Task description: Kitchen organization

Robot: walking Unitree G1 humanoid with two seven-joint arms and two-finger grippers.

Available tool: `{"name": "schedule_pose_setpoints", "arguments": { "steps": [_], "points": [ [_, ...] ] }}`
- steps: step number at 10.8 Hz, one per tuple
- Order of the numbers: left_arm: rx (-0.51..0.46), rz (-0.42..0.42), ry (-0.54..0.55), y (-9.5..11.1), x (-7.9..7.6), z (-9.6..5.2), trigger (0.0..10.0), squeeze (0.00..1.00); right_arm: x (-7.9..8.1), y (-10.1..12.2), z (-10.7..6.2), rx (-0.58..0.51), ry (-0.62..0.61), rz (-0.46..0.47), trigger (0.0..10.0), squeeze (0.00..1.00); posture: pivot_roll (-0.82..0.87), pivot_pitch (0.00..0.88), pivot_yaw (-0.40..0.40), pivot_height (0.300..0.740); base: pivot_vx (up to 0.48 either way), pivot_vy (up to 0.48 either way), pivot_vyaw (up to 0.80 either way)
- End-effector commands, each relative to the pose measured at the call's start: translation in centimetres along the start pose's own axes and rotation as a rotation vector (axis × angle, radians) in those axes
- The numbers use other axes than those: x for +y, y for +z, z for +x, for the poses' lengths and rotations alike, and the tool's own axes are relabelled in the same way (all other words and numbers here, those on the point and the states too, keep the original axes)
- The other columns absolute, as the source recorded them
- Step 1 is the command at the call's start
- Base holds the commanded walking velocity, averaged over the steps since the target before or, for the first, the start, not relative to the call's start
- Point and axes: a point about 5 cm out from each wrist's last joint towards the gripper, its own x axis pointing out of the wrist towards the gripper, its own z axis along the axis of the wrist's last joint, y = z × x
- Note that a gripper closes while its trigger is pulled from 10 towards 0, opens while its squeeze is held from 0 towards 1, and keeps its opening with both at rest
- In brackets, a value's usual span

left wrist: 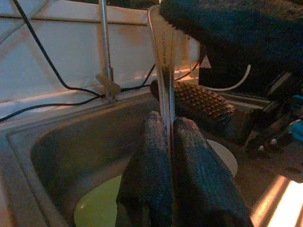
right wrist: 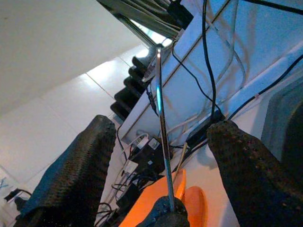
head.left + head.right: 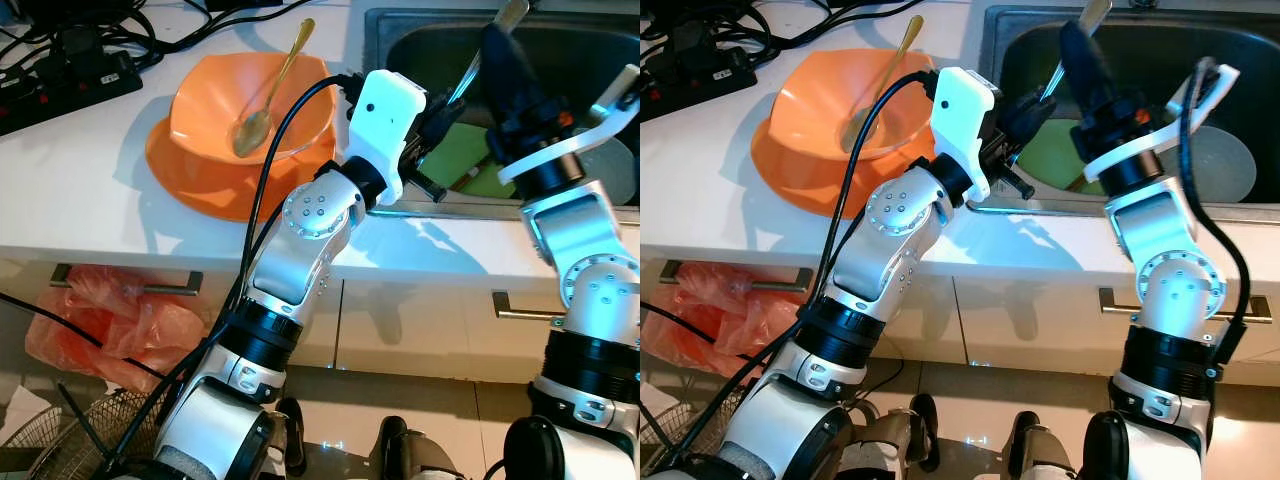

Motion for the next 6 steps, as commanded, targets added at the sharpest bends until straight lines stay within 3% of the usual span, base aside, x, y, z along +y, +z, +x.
{"name": "schedule_pose_setpoints", "arguments": {
  "steps": [1,5,6],
  "points": [
    [0.005,-0.004,-0.044,-0.02,-0.98,0.31,10.0,0.0,-0.19,-0.49,-0.03,0.009,0.0,0.006,10.0,0.0,0.05,0.226,0.03,0.74,0.0,0.0,0.0],
    [0.02,-0.006,-0.063,-0.31,-1.22,0.22,10.0,0.0,-0.7,-0.72,0.38,-0.012,-0.036,0.016,10.0,0.0,0.05,0.22,0.032,0.74,0.0,0.0,0.0],
    [0.022,-0.005,-0.066,-0.34,-1.22,0.18,10.0,0.0,-1.07,-0.63,0.44,-0.029,-0.064,0.019,1.5,0.0,0.05,0.215,0.033,0.74,0.0,0.0,0.0]
  ]
}}
